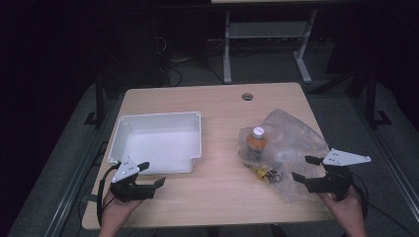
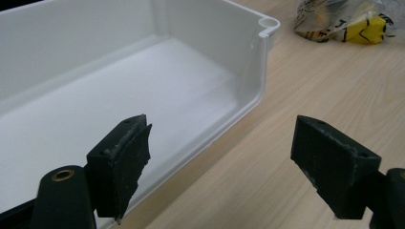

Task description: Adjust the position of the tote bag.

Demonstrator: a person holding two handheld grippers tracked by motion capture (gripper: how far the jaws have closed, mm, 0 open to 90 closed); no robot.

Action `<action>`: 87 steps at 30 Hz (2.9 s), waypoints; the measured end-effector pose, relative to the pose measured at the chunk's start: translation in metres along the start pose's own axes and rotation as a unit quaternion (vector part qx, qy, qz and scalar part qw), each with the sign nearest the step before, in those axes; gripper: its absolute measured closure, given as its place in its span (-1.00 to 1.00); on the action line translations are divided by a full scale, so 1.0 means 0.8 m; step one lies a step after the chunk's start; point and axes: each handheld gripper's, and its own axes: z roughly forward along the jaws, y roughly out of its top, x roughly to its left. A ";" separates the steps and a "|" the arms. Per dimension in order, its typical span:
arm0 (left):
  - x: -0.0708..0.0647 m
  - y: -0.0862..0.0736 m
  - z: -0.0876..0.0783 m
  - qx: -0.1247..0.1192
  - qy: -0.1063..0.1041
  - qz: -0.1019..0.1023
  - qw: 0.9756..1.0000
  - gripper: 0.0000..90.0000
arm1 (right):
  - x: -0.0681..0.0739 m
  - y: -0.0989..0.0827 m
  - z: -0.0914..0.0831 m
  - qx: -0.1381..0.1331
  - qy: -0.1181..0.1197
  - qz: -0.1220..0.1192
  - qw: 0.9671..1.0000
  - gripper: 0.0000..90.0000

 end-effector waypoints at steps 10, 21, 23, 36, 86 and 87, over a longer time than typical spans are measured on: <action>-0.025 0.017 0.000 -0.011 -0.021 0.017 1.000 -0.56 | 0.005 0.002 -0.001 -0.007 0.007 -0.012 1.000 -0.59; -0.054 0.059 0.019 -0.009 -0.065 0.054 0.996 -0.55 | 0.006 0.004 -0.006 -0.009 0.005 -0.007 1.000 -0.59; -0.056 0.064 0.023 -0.011 -0.070 0.058 0.996 -0.55 | 0.006 0.004 -0.007 -0.011 0.005 -0.006 1.000 -0.59; -0.067 0.116 0.056 -0.007 -0.114 0.075 0.991 -0.52 | 0.003 0.006 -0.009 -0.007 0.001 -0.002 1.000 -0.60; -0.135 0.228 0.184 0.033 -0.193 0.146 0.970 -0.37 | 0.003 0.009 -0.018 -0.008 -0.001 -0.014 1.000 -0.55; -0.135 0.228 0.186 0.033 -0.193 0.143 0.970 -0.37 | 0.003 0.008 -0.018 -0.008 -0.001 -0.014 1.000 -0.55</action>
